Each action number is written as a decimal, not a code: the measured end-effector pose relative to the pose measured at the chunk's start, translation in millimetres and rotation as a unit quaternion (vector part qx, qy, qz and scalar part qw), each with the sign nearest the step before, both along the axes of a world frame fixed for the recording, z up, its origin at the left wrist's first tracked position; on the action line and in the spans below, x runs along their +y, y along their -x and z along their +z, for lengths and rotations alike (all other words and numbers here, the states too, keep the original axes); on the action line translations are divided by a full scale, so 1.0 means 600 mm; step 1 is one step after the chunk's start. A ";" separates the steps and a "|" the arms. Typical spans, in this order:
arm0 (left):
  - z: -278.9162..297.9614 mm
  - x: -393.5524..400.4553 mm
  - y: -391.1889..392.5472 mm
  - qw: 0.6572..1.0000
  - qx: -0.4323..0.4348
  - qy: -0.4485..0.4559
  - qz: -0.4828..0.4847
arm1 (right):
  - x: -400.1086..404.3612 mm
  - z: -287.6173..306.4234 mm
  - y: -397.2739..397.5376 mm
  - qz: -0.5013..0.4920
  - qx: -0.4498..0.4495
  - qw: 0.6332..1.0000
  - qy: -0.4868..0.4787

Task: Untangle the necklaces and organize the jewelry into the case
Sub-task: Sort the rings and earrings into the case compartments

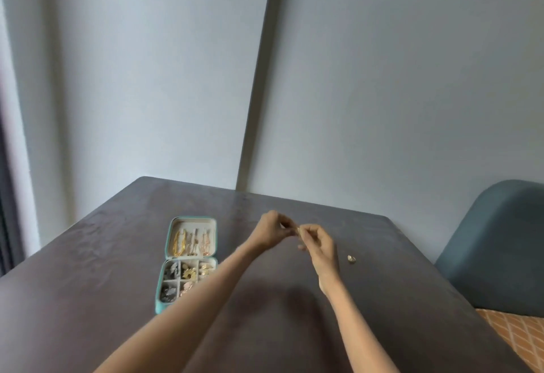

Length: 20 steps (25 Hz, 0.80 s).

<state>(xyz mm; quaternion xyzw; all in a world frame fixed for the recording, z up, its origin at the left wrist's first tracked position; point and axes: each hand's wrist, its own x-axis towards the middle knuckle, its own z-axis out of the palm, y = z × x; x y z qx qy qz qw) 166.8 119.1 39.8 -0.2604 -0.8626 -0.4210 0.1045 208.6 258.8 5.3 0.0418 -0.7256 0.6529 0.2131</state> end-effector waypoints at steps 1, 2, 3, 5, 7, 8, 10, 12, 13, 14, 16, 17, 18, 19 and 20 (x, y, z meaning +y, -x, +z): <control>0.003 -0.029 -0.001 1.000 -0.005 0.006 0.002 | -0.020 0.006 -0.003 0.009 -0.001 0.999 -0.032; 0.005 -0.058 -0.003 1.000 -0.017 0.012 0.004 | -0.042 0.010 -0.005 0.011 -0.004 0.997 -0.073; 0.004 -0.090 -0.006 0.999 -0.046 0.010 0.004 | -0.066 0.014 -0.006 0.011 -0.002 0.993 -0.114; 0.005 -0.145 -0.012 0.992 -0.122 -0.010 -0.006 | -0.113 0.017 -0.008 0.020 0.006 0.988 -0.155; 0.010 -0.199 -0.021 0.987 -0.159 0.018 -0.029 | -0.154 0.014 -0.012 0.060 -0.014 0.986 -0.153; 0.014 -0.223 -0.024 0.983 -0.165 0.060 -0.049 | -0.168 0.011 -0.014 0.088 -0.027 0.983 -0.159; 0.018 -0.261 -0.028 0.968 -0.178 0.156 -0.086 | -0.186 0.004 -0.021 0.144 -0.040 0.971 -0.185; 0.009 -0.279 -0.027 0.953 -0.194 0.212 -0.096 | -0.194 -0.002 -0.029 0.188 -0.039 0.956 -0.223; 0.002 -0.281 -0.026 0.950 -0.190 0.228 -0.092 | -0.195 -0.004 -0.032 0.198 -0.038 0.947 -0.250; -0.005 -0.280 -0.026 0.950 -0.178 0.239 -0.088 | -0.197 -0.006 -0.036 0.202 -0.038 0.938 -0.280; -0.014 -0.277 -0.023 0.953 -0.150 0.252 -0.079 | -0.201 -0.008 -0.041 0.204 -0.041 0.922 -0.326; -0.013 -0.275 -0.021 0.951 -0.144 0.260 -0.079 | -0.202 -0.008 -0.043 0.200 -0.038 0.920 -0.335; -0.010 -0.274 -0.020 0.950 -0.143 0.265 -0.080 | -0.203 -0.007 -0.043 0.197 -0.033 0.918 -0.343; -0.009 -0.275 -0.021 0.949 -0.147 0.269 -0.081 | -0.204 -0.006 -0.045 0.194 -0.028 0.915 -0.352; -0.007 -0.275 -0.023 0.946 -0.150 0.273 -0.084 | -0.205 -0.008 -0.046 0.189 -0.021 0.913 -0.362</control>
